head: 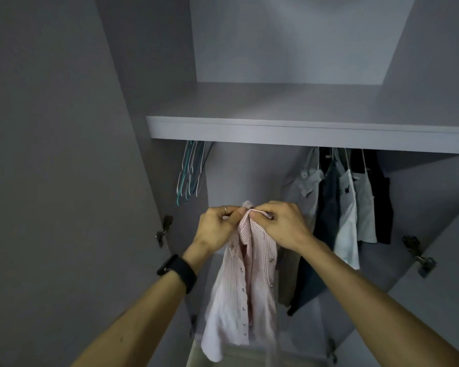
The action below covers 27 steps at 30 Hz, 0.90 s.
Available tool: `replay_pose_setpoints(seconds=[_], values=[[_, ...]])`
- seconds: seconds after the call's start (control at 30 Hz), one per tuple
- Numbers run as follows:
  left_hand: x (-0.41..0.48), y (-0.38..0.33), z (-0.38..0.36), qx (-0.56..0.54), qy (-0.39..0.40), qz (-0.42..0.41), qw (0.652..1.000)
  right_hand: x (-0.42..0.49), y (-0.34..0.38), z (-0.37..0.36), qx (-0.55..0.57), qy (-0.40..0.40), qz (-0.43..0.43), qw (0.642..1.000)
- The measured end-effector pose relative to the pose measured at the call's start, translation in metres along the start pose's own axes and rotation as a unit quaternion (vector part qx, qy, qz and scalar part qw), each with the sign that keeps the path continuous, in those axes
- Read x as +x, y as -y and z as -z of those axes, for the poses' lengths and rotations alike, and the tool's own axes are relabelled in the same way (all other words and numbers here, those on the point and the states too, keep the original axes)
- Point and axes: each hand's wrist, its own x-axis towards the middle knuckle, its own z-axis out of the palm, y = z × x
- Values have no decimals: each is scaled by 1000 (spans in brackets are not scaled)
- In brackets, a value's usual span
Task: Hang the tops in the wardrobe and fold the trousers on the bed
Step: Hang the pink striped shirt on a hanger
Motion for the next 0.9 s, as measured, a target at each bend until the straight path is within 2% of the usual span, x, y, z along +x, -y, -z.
replay_pose_setpoints(seconds=[0.17, 0.27, 0.33, 0.43, 0.53, 0.63, 0.77, 0.83, 0.9], values=[[-14, 4, 6, 36, 54, -30, 997, 0, 1, -8, 63, 21, -22, 998], [-14, 9, 17, 122, 32, -36, 991, 1, 0, -10, 69, 62, 1, 996], [-15, 12, 25, 199, 16, -65, 978, 2, 0, -10, 32, 65, 13, 997], [-18, 11, 35, 335, -15, -120, 934, 4, 1, -9, -52, 53, 50, 996], [-24, 12, 42, 438, -68, -180, 878, 0, 5, -16, -141, 50, 95, 984], [-35, 11, 49, 526, -100, -214, 817, -5, 7, -27, -181, 32, 133, 974], [-42, 14, 64, 586, -154, -209, 767, 6, 16, -38, -195, 42, 162, 966], [-42, 16, 76, 606, -176, -180, 754, 15, 18, -41, -204, 71, 150, 965], [-42, 16, 90, 643, -165, -128, 737, 27, 16, -43, -187, 91, 138, 968]])
